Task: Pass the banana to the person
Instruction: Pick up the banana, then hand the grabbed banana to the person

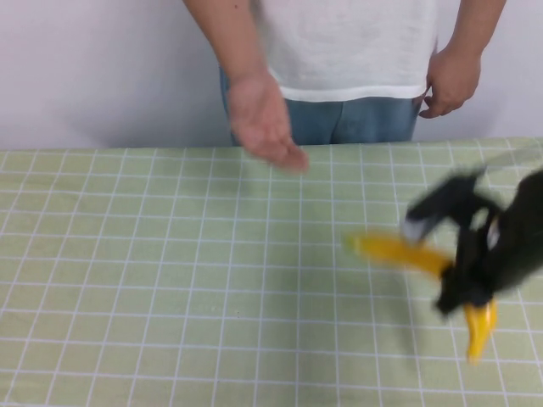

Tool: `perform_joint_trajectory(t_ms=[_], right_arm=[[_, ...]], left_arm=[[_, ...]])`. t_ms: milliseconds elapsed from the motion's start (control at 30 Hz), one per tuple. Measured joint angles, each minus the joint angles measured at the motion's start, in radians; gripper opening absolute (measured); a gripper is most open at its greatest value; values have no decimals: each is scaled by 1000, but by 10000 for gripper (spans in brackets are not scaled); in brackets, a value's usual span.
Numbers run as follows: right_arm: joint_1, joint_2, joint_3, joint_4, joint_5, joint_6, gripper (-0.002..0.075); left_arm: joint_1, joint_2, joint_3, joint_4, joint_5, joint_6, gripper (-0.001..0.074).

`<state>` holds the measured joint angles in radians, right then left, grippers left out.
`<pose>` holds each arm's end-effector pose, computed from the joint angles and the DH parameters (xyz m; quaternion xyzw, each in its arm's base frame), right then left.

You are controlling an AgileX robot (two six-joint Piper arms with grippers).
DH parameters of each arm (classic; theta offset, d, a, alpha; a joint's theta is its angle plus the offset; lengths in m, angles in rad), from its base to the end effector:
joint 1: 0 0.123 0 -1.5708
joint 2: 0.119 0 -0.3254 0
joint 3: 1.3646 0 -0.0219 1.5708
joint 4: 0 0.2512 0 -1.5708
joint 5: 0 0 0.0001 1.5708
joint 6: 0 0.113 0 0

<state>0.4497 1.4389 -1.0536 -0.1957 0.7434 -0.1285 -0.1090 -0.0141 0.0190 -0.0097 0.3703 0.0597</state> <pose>0.2764 0.1169 0.2993 -0.3238 0.9058 -0.0399 0.2702 0.0330 -0.0040 0.1674 0.0649 0.7986 -0.0189 0.5980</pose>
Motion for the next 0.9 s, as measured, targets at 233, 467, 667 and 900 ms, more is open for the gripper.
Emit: perform_joint_trajectory(t_ms=[233,467,667,900], right_arm=[[2,-33,-324,85,-10,-120,-6],[12,96,-603,318,187,-538,-6],[92,234,-723,145,343,-578,-6],[203,337,-723,-66,336,-543,30]], left_arm=[[0,0,0,0,0,0,0],[0,0,0,0,0,0,0],[0,0,0,0,0,0,0],[0,0,0,0,0,0,0]])
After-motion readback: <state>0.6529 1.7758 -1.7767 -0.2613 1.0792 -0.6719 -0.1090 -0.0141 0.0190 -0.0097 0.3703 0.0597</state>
